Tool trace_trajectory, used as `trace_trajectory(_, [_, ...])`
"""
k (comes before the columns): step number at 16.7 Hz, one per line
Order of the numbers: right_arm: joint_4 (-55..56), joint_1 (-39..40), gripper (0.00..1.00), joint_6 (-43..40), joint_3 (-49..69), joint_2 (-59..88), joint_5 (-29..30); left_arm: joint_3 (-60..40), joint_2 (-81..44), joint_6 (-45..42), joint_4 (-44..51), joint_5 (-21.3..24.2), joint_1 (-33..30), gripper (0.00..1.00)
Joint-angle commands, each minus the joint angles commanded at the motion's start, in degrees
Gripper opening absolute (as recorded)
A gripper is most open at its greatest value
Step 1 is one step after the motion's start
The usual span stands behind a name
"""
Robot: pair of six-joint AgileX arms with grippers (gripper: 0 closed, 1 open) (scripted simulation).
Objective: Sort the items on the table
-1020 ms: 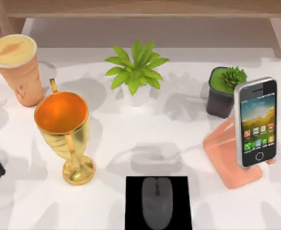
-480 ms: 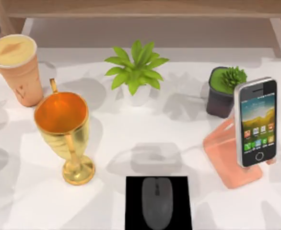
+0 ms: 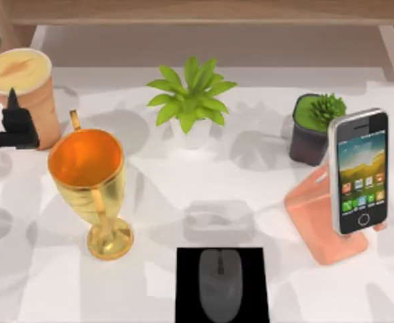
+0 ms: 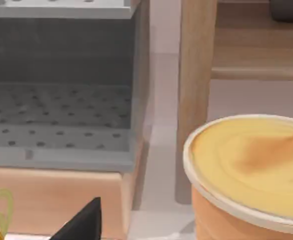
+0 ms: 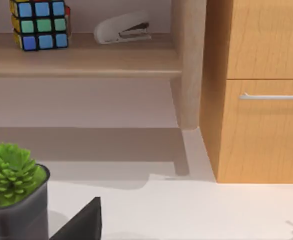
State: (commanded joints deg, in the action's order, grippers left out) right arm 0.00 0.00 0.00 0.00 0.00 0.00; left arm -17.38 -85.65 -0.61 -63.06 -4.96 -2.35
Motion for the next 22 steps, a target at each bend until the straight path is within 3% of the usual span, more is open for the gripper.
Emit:
trace_trajectory(7, [0.0, 0.0, 1.0, 0.0, 0.0, 0.0, 0.0, -9.6, -23.1, 0.8, -7.3, 3.4, -1.8, 1.0])
trace_trajectory(22, [0.0, 0.0, 1.0, 0.0, 0.0, 0.0, 0.0, -18.3, -29.8, 0.8, -5.3, 3.9, -1.6, 1.0])
